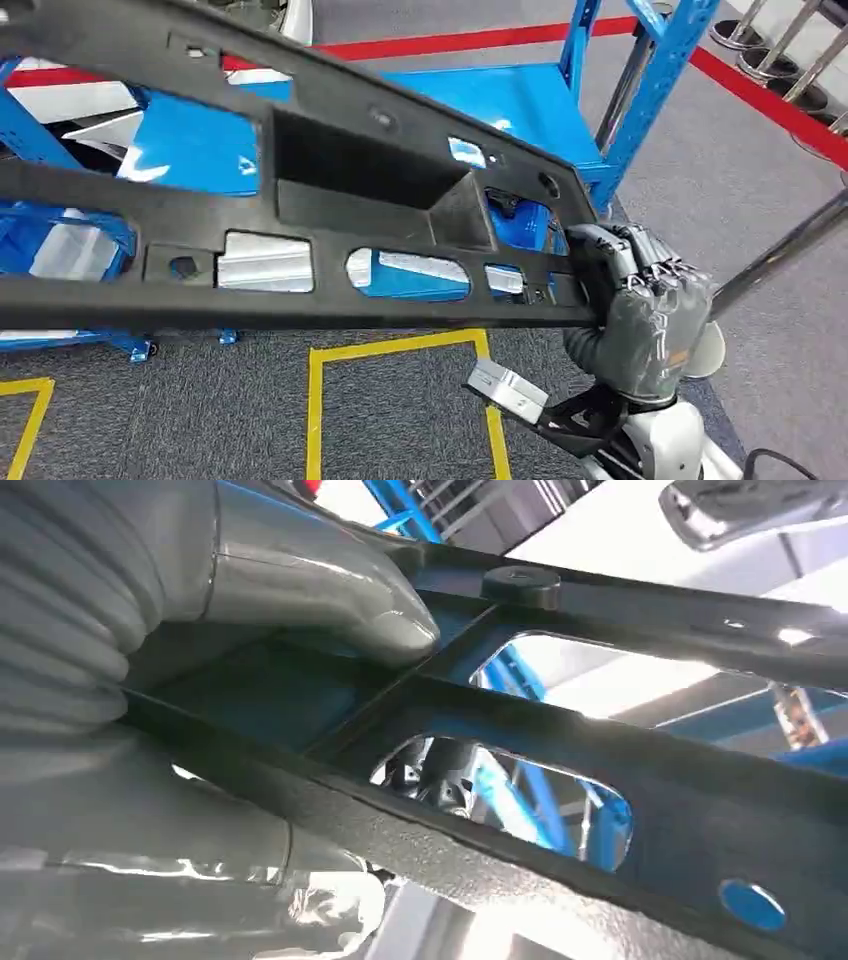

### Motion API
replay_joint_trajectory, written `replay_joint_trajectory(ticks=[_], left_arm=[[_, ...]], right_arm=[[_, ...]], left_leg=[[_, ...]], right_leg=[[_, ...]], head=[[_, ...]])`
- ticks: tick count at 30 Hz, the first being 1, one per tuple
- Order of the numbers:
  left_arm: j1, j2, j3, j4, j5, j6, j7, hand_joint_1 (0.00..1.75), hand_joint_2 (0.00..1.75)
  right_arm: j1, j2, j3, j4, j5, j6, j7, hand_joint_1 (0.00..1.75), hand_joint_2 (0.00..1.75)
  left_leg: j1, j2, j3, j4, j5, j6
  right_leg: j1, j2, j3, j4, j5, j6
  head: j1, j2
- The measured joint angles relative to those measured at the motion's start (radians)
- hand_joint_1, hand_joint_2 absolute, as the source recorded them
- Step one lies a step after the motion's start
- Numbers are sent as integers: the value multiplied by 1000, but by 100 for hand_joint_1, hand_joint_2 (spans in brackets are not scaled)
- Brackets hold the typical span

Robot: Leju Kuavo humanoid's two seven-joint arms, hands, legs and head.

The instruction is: Take the parts from the cabinet and place them on the table.

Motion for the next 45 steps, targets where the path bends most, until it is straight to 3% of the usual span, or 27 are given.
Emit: replay_joint_trajectory(ticks=[2,4,5,6,7,10,11,14,15,16,17,19,20,21,23,25,26,27,30,31,33,35,36,38,40,41,45], left_arm=[[0,0,2,0,1,5,-2,0,175],[2,0,5,0,2,11,-3,0,175],[4,0,6,0,2,12,-3,0,175],[6,0,6,0,1,12,-3,0,175],[7,0,6,0,1,12,-3,0,175],[5,0,11,0,-3,11,-3,0,175],[4,0,11,0,-6,10,0,0,175],[6,0,13,0,-9,3,3,0,175],[5,0,13,0,-9,1,3,0,175],[3,-1,13,0,-10,0,3,0,175],[2,-1,13,0,-10,0,3,0,175],[3,-1,14,0,-10,-3,4,0,175],[4,0,14,0,-11,-3,5,0,175],[4,0,14,0,-11,-3,6,0,175],[4,-1,14,0,-11,-4,6,0,175],[3,-1,14,0,-11,-4,6,0,175],[3,0,14,0,-11,-4,6,0,175],[3,0,14,0,-11,-4,6,0,175],[3,0,14,0,-12,-4,6,0,175],[3,0,14,0,-12,-4,6,0,175],[3,0,14,0,-13,-4,6,0,175],[3,0,14,0,-15,-4,6,0,175],[3,0,14,0,-17,-4,6,0,175],[3,0,14,0,-19,-4,8,0,175],[2,0,14,0,-19,-4,8,0,175],[0,0,14,0,-20,-4,8,0,175],[2,0,14,0,-19,-4,8,0,175]], right_arm=[[-3,-5,3,0,0,-8,8,175,175],[-3,-6,8,0,0,-11,12,175,175],[-3,-8,8,0,0,-12,16,175,175],[-2,-8,8,0,0,-13,19,175,175],[-2,-10,9,0,0,-14,21,175,175],[-2,-13,10,0,0,-15,24,175,175],[-2,-14,10,0,0,-15,24,175,175],[-2,-14,12,0,0,-13,23,175,175],[-2,-16,14,0,0,-13,23,175,175],[-1,-18,15,0,0,-13,23,175,175],[-2,-20,17,0,0,-13,22,175,175],[1,-22,19,0,0,-13,22,175,175],[2,-22,21,0,0,-13,22,175,175],[3,-22,22,0,0,-13,22,175,175],[3,-22,23,0,0,-13,22,175,175],[3,-22,23,0,0,-13,21,175,175],[3,-22,23,0,0,-13,19,175,175],[4,-22,23,-1,0,-13,19,175,175],[7,-23,24,-1,0,-13,19,175,175],[6,-23,24,-1,0,-12,19,175,175],[7,-23,24,-1,0,-12,19,175,175],[9,-23,25,-1,0,-12,20,175,175],[11,-23,25,-1,0,-12,21,175,175],[14,-23,26,-1,0,-12,21,175,175],[14,-23,26,-1,0,-12,21,175,175],[14,-23,26,-1,0,-12,21,175,175],[14,-23,27,-1,0,-12,21,175,175]], left_leg=[[5,-2,-26,70,-78,-15],[8,-2,-79,225,-169,-24],[9,-2,-94,283,-193,-26],[9,-2,-89,298,-194,-25],[9,-2,-63,268,-179,-23],[7,-4,111,-4,-85,-6],[2,-4,116,-33,-90,-4],[-4,-4,105,-28,-78,9],[2,-3,101,-39,-64,21],[7,5,99,-46,-54,26],[6,4,89,-49,-45,34],[4,6,69,-46,-34,40],[3,7,59,-43,-29,40],[3,7,49,-38,-25,40],[4,7,32,-28,-20,37],[5,6,23,-14,-18,32],[-2,6,16,-6,-18,26],[-3,4,10,1,-15,20],[-1,5,4,-1,-1,1],[3,1,0,11,-16,-6],[4,0,-34,98,-99,-19],[7,0,-85,253,-184,-26],[7,0,-93,296,-197,-27],[7,0,-38,237,-162,-22],[6,0,81,45,-88,-10],[4,-4,112,-22,-89,-2],[-7,-5,103,-30,-72,14]], right_leg=[[-3,-4,-12,0,14,-15],[-1,-4,-31,2,25,-18],[0,-4,-41,4,31,-18],[0,-4,-50,7,36,-17],[0,-4,-58,10,40,-16],[0,-3,-67,14,50,-7],[6,-4,-71,17,54,-1],[0,-6,-72,12,67,16],[4,-6,-74,10,74,24],[-2,-3,-80,24,54,25],[0,-1,-99,60,9,28],[0,0,-152,211,-86,35],[0,0,-174,279,-116,38],[0,0,-178,313,-124,40],[-3,0,-111,230,-75,40],[-5,-1,5,39,-8,37],[-2,-1,17,5,-26,35],[1,4,8,5,-15,23],[3,4,-4,9,-3,6],[-3,1,-8,4,6,-4],[-2,-1,-24,4,17,-18],[0,-2,-41,6,28,-19],[1,-2,-50,9,33,-19],[1,-2,-63,12,41,-16],[1,0,-66,13,47,-10],[1,-1,-68,13,50,-6],[-1,-2,-74,10,68,17]], head=[[-10,0],[-17,0],[-18,0],[-18,0],[-19,0],[-20,0],[-19,0],[-19,0],[-19,0],[-21,0],[-12,0],[-2,0],[-2,0],[-2,0],[1,0],[4,0],[5,0],[3,0],[-2,0],[-1,0],[-13,0],[-16,0],[-18,0],[-18,0],[-19,0],[-20,0],[-19,0]])
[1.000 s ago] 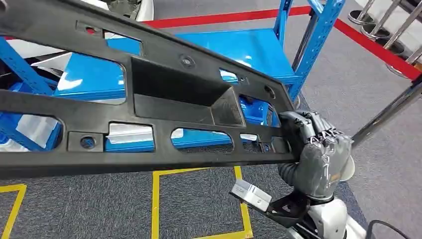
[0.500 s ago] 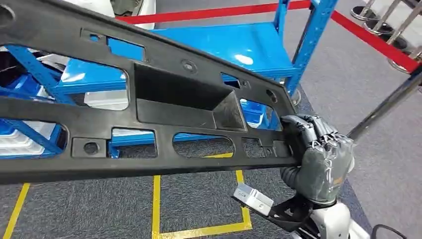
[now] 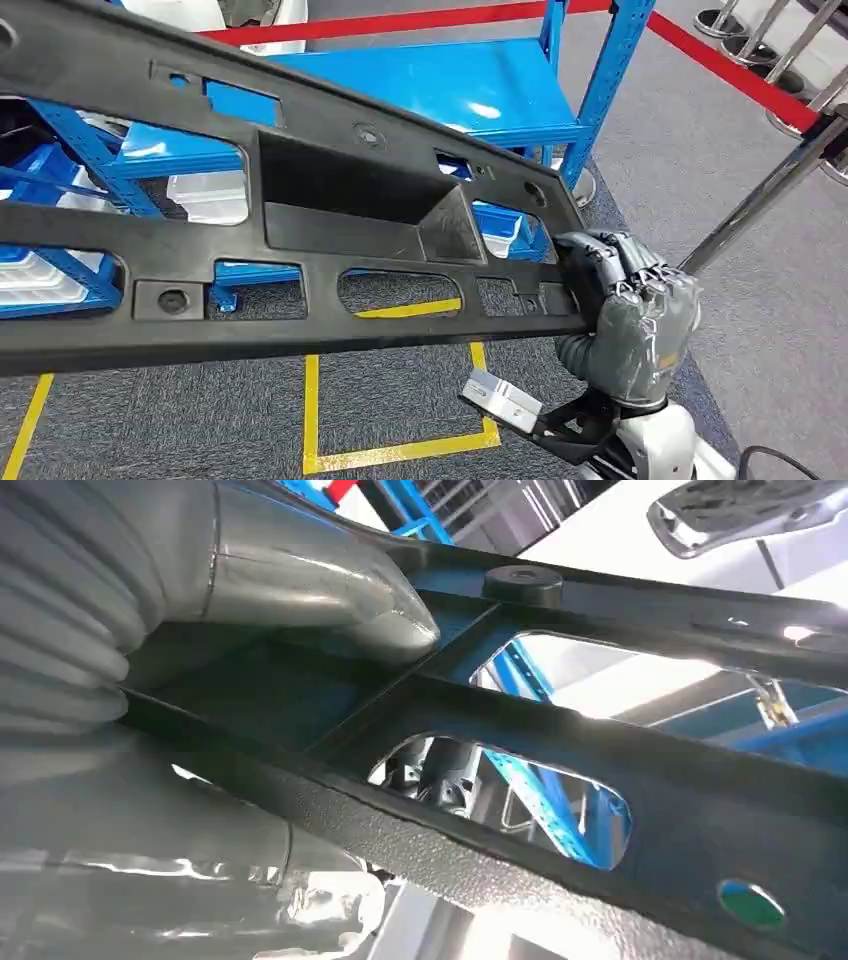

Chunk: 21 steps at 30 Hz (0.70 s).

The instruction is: Take the parts from the cabinet and place them on the table.

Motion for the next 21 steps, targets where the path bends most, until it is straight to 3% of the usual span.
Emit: replay_joint_trajectory(ticks=[1,2,3,5,6,7,8,10,11,12,15,16,18,20,21], left_arm=[[-1,0,0,0,0,0,0,0,175],[-3,0,0,0,0,0,0,0,175],[-5,0,0,0,0,0,0,0,175],[-3,0,0,0,0,0,0,0,175],[-3,0,0,0,1,0,0,0,175],[-3,0,0,0,1,0,0,0,175],[-3,0,0,0,1,0,0,0,175],[-3,0,0,0,0,0,-1,0,175],[-4,0,0,0,0,0,-1,0,175],[-5,0,0,0,0,0,-1,0,175],[-3,0,0,0,-1,0,-2,0,175],[-3,0,0,0,-1,0,-2,0,175],[-4,0,0,0,-2,0,-2,0,175],[-4,0,0,0,-2,0,-3,0,175],[-3,0,0,0,-2,0,-3,0,175]], right_arm=[[0,-1,0,0,0,0,0,175,175],[-1,-1,0,0,0,0,0,175,175],[-2,-1,1,0,0,0,-1,175,175],[-1,-1,3,0,0,0,0,175,175],[-1,-1,3,0,0,0,0,175,175],[-1,-1,4,0,0,0,0,175,175],[-1,-1,5,0,0,0,0,175,175],[-2,-1,5,0,0,0,0,175,175],[-3,-2,5,0,0,1,1,175,175],[-3,-2,5,0,0,3,1,175,175],[0,-3,5,-2,0,10,4,175,175],[0,-3,5,-2,0,10,6,175,175],[-1,-5,5,-3,0,13,8,175,175],[-1,-5,5,-3,0,14,8,175,175],[0,-6,5,-3,0,15,9,175,175]], left_leg=[[12,5,-1,-19,15,10],[11,7,-6,-20,24,17],[12,8,-16,-20,29,24],[10,10,-34,-14,37,26],[10,11,-45,-8,40,25],[10,11,-55,-2,42,24],[11,11,-62,4,44,22],[14,11,-72,19,44,20],[13,10,-79,27,42,15],[6,9,-89,42,43,7],[8,8,-97,38,58,-12],[8,8,-101,41,57,-16],[12,5,-124,105,-10,-31],[15,5,-177,249,-91,-38],[16,5,-196,306,-114,-40]], right_leg=[[2,2,-4,6,-9,4],[0,2,-14,26,-38,5],[2,4,-35,78,-85,6],[1,4,-88,232,-171,12],[1,4,-104,293,-192,15],[0,4,-97,300,-187,17],[-3,4,-65,259,-162,19],[-6,3,39,89,-89,19],[-8,3,73,14,-86,20],[0,5,73,3,-85,17],[2,8,58,15,-77,0],[-2,6,56,9,-70,-10],[-4,3,45,6,-60,-26],[-2,1,32,7,-53,-34],[-1,1,27,7,-49,-34]], head=[[0,0],[1,0],[6,0],[14,0],[15,0],[16,0],[18,0],[19,0],[21,0],[24,0],[16,0],[15,0],[8,0],[1,0],[1,0]])
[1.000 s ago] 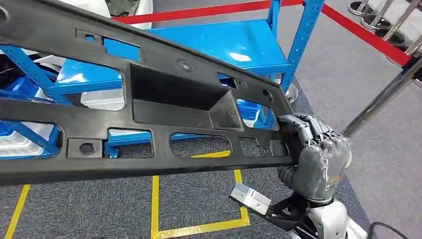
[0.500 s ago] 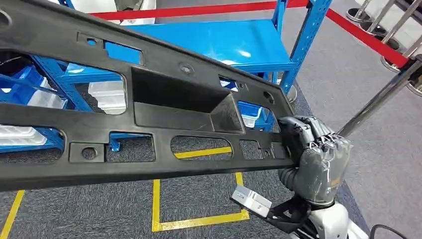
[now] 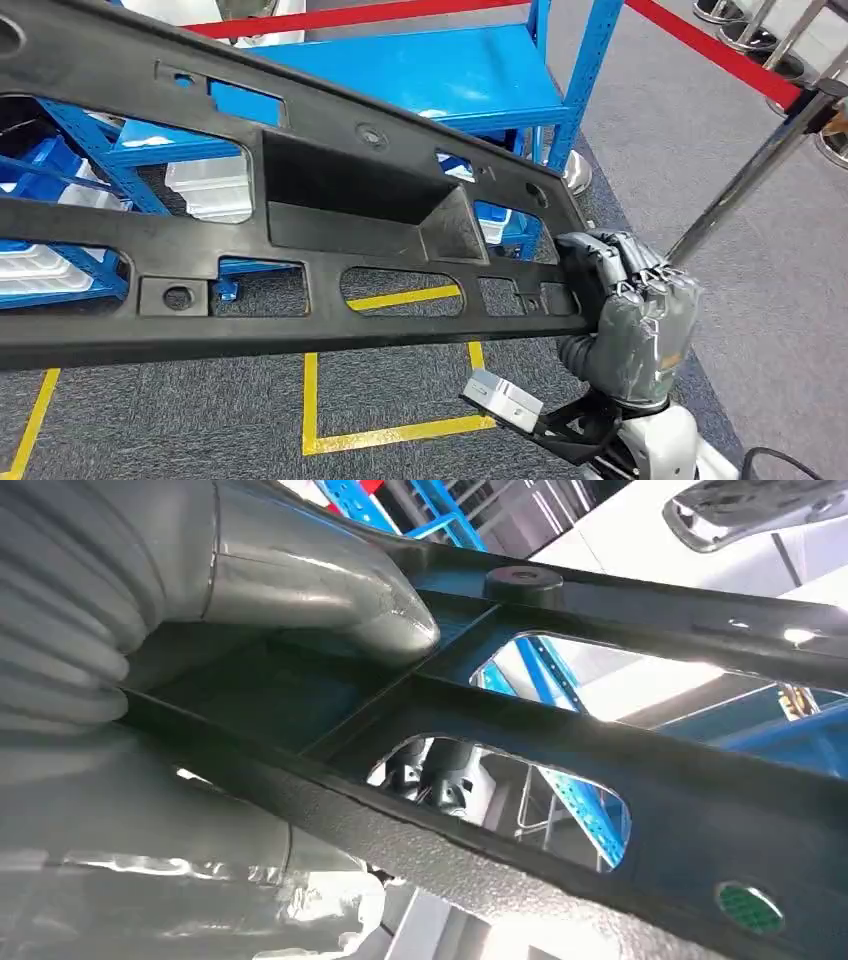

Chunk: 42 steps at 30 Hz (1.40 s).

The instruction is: Take the parts from the cabinet and place them on the table.

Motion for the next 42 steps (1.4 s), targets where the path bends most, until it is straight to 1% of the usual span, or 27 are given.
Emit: replay_joint_trajectory(ticks=[6,7,8,11,12,13,14,16,17,18,19,22,23,24,25,26,28,29,30,32,33,34,35,37,38,39,42], left_arm=[[1,0,0,0,0,0,0,0,175],[0,0,0,0,0,0,-3,0,175],[-2,0,0,0,0,0,-4,0,175],[2,0,0,0,0,0,-5,0,175],[2,0,0,0,0,1,-5,0,175],[1,0,0,0,-1,2,-5,0,175],[-2,0,0,0,-1,2,-5,0,175],[-1,-1,0,0,-1,2,-5,0,175],[0,0,0,0,-1,2,-5,0,175],[1,0,0,0,-1,2,-5,0,175],[1,0,0,0,-1,2,-5,0,175],[1,0,0,0,-3,2,-5,0,175],[0,0,0,0,-5,2,-4,0,175],[-1,0,0,0,-9,2,-2,0,175],[-1,0,0,0,-10,2,-2,0,175],[0,0,0,0,-10,2,-1,0,175],[0,0,0,0,-9,6,5,0,175],[0,0,0,0,-8,8,7,0,175],[-1,0,0,0,-6,10,8,0,175],[0,0,0,0,2,16,10,0,175],[2,0,0,0,3,18,10,0,175],[6,0,1,0,6,19,10,0,175],[9,0,1,0,11,20,10,0,175],[11,0,2,0,13,20,6,0,175],[11,0,2,0,15,21,4,0,175],[10,0,2,0,18,21,4,0,175],[17,0,4,0,26,23,3,0,175]], right_arm=[[1,0,0,0,0,1,1,175,175],[2,0,0,0,0,3,1,175,175],[3,0,0,-2,0,5,0,175,175],[4,-1,0,-5,0,7,-5,175,175],[4,-1,0,-6,0,7,-6,175,175],[5,-2,0,-6,0,9,-8,175,175],[5,-2,0,-8,0,10,-9,175,175],[7,-2,0,-8,0,12,-9,175,175],[8,-2,0,-8,0,12,-8,175,175],[9,-2,0,-8,0,13,-8,175,175],[10,-2,0,-8,0,13,-8,175,175],[10,-2,-1,-8,0,13,-11,175,175],[11,-2,-2,-8,0,14,-16,175,175],[13,-2,-3,-9,0,14,-20,175,175],[18,-2,-5,-14,0,16,-23,175,175],[24,-2,-8,-15,0,16,-26,175,175],[32,-2,-11,-17,0,17,-31,175,175],[35,-2,-13,-21,0,17,-32,175,175],[39,-2,-13,-24,0,17,-32,175,175],[41,-2,-13,-25,0,16,-32,175,175],[41,-2,-13,-25,0,16,-31,175,175],[41,-2,-13,-25,0,16,-29,175,175],[40,-2,-13,-25,0,16,-27,175,175],[38,-2,-13,-25,0,16,-22,175,175],[35,-2,-13,-25,0,16,-21,175,175],[29,-2,-13,-25,0,17,-19,175,175],[19,-2,-11,-24,0,19,-15,175,175]], left_leg=[[0,0,-8,42,-7,1],[-1,0,95,-115,72,12],[-7,-1,187,-286,108,30],[-15,-1,177,-292,114,37],[-13,-1,176,-302,123,46],[-2,3,180,-316,134,53],[-3,2,177,-319,140,59],[-3,3,167,-317,144,64],[-3,3,161,-313,145,65],[-3,3,156,-309,145,64],[-3,2,152,-305,145,64],[1,-3,149,-287,139,55],[1,-5,142,-283,137,50],[-9,-6,130,-267,136,41],[-8,-10,125,-269,141,37],[-8,-10,125,-269,143,33],[-8,-13,122,-264,140,25],[-6,-11,116,-240,114,17],[-5,-10,91,-180,72,12],[-3,-10,23,-19,-4,6],[-3,-10,1,34,-18,6],[-3,-10,-3,46,-10,8],[-4,-10,20,6,20,14],[-7,-10,118,-180,111,29],[-10,-5,150,-263,124,38],[-17,2,154,-278,121,40],[-21,-5,147,-281,128,47]], right_leg=[[1,0,-7,0,6,0],[3,1,-11,0,12,4],[9,0,-12,2,16,12],[2,-1,-18,-1,28,29],[4,-1,-16,-5,32,37],[1,1,-19,7,16,38],[3,2,-32,38,-16,41],[3,4,-92,186,-104,48],[3,4,-122,262,-134,51],[2,4,-133,299,-139,54],[1,3,-122,287,-123,56],[-6,5,11,49,-4,57],[-7,12,26,19,-29,56],[-2,18,17,6,-22,51],[-6,18,10,14,-21,40],[-5,17,8,14,-19,37],[-7,11,7,9,-13,25],[-8,8,7,9,-10,20],[-8,6,5,9,-9,15],[-4,-1,0,9,-7,11],[-3,-3,-2,9,-6,10],[-1,-4,-2,9,-6,10],[0,-6,-1,9,-6,10],[2,-8,4,9,-6,10],[2,-9,4,8,-6,10],[10,-11,-1,13,-5,16],[2,-14,-2,2,5,31]], head=[[-1,0],[-2,0],[-3,0],[-3,0],[-3,0],[-2,0],[0,0],[11,0],[11,0],[12,0],[14,0],[17,0],[18,0],[21,0],[23,0],[14,0],[12,0],[7,0],[0,0],[-3,0],[-4,0],[-4,0],[-4,0],[-5,0],[-5,0],[-4,0],[-6,0]])
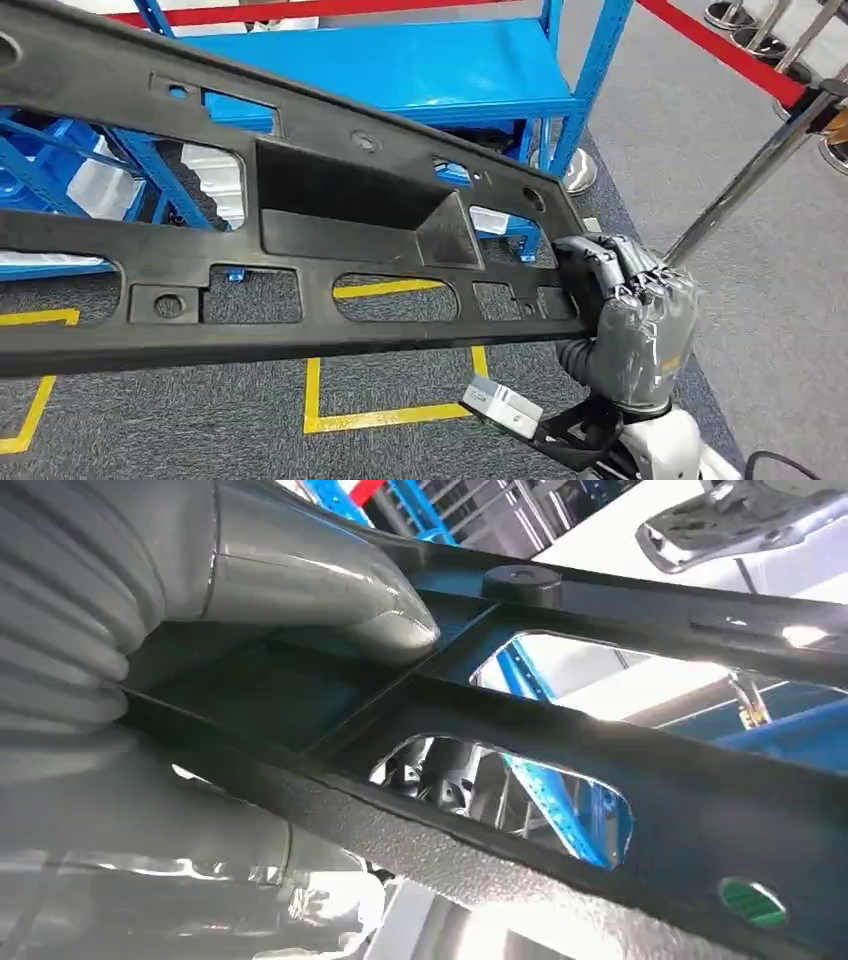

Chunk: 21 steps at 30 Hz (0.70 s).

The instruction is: Take the parts from the cabinet and place them on the table.

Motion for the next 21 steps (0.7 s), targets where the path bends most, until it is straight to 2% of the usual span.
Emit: replay_joint_trajectory(ticks=[1,2,3,5,6,7,8,10,11,12,13,15,16,17,18,20,21], left_arm=[[1,0,3,0,4,2,-2,0,175],[-1,-1,5,0,5,3,-3,0,175],[-1,-1,5,0,5,3,-6,0,175],[2,-1,5,0,5,3,-11,0,175],[5,0,6,0,5,3,-14,0,175],[8,0,6,0,5,3,-15,0,175],[10,0,6,0,4,2,-16,0,175],[10,0,6,0,4,2,-17,0,175],[11,0,6,0,4,2,-18,0,175],[10,0,6,0,4,1,-19,0,175],[11,0,6,0,4,1,-19,0,175],[13,0,6,0,5,0,-20,0,175],[13,0,6,0,5,0,-20,0,175],[12,0,7,0,8,0,-21,0,175],[11,0,7,0,8,0,-21,0,175],[11,0,7,0,10,0,-17,0,175],[12,0,7,0,8,0,-11,0,175]], right_arm=[[-5,0,0,0,0,1,1,175,175],[-9,0,1,1,0,2,1,175,175],[-14,0,2,1,0,1,1,175,175],[-20,0,4,2,0,1,3,175,175],[-21,0,6,3,0,1,4,175,175],[-22,0,8,5,0,1,4,175,175],[-23,0,10,7,0,2,4,175,175],[-28,0,13,8,0,1,4,175,175],[-32,0,13,8,0,1,4,175,175],[-33,0,15,10,0,1,4,175,175],[-33,0,15,10,0,1,4,175,175],[-33,0,17,11,0,1,4,175,175],[-34,0,18,11,0,1,4,175,175],[-37,0,19,11,0,1,4,175,175],[-38,0,19,11,0,1,4,175,175],[-37,0,22,12,0,0,5,175,175],[-35,0,23,12,0,-2,10,175,175]], left_leg=[[12,1,6,-19,11,8],[13,1,6,-24,17,13],[14,0,3,-25,21,19],[13,0,-2,-24,22,21],[12,-1,-4,-23,23,22],[12,-2,-5,-21,23,22],[13,-4,-5,-19,23,22],[14,-12,-4,-11,20,17],[14,-14,-7,-5,17,12],[7,-16,-15,4,15,7],[7,-19,-19,4,18,1],[10,-20,-19,-1,24,-7],[9,-22,-21,2,21,-13],[13,-20,-21,18,6,-21],[13,-16,-39,60,-27,-27],[18,-12,-103,207,-103,-37],[19,-12,-135,278,-128,-40]], right_leg=[[3,1,-1,2,-5,4],[2,7,-6,20,-24,7],[2,10,-28,70,-64,8],[1,13,-90,217,-136,14],[1,14,-117,281,-156,17],[1,14,-120,294,-148,18],[1,14,-99,257,-116,19],[-2,16,-7,78,-24,16],[-4,25,23,7,-17,13],[2,31,27,-5,-24,11],[1,30,22,-2,-21,3],[5,28,20,-1,-18,-5],[0,24,20,-9,-12,-14],[-3,18,21,-12,-9,-20],[-4,16,19,-13,-7,-24],[-3,9,16,-12,-7,-25],[-3,4,14,-11,-7,-25]], head=[[1,0],[1,0],[7,0],[17,0],[17,0],[18,0],[18,0],[21,0],[23,0],[22,0],[21,0],[17,0],[17,0],[16,0],[8,0],[3,0],[2,0]])
